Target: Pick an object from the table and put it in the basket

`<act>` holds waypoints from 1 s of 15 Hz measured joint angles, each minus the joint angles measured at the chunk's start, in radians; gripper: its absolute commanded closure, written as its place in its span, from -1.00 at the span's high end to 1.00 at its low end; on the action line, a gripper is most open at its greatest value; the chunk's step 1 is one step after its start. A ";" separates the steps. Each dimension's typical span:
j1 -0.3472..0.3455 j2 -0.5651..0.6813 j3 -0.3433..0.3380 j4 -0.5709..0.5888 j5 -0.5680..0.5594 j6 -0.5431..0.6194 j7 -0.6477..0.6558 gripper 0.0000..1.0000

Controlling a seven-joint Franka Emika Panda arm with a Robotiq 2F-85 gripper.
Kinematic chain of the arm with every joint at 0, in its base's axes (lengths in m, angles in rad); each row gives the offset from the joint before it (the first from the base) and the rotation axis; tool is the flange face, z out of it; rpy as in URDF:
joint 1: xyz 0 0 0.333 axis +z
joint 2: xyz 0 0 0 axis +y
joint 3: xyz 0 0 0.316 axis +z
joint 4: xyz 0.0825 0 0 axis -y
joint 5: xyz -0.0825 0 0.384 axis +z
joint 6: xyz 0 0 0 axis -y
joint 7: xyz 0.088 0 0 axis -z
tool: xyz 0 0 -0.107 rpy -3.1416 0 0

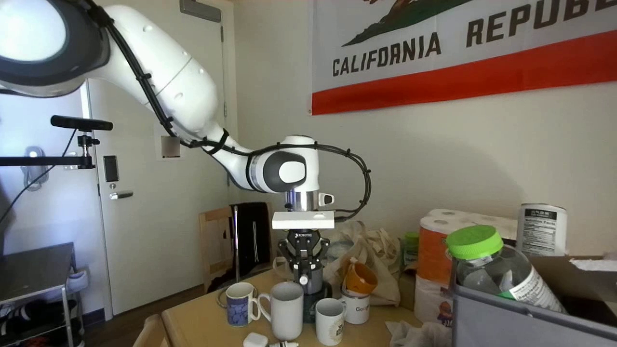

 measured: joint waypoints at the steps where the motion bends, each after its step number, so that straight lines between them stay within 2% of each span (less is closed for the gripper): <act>1: 0.003 -0.005 0.010 0.008 0.001 0.023 0.002 -0.89; 8: 0.002 0.038 0.093 0.073 0.048 0.319 -0.003 -0.89; 12: 0.003 0.152 0.152 0.182 0.049 0.441 -0.007 -0.89; 15: 0.014 0.262 0.180 0.288 0.029 0.491 -0.011 -0.89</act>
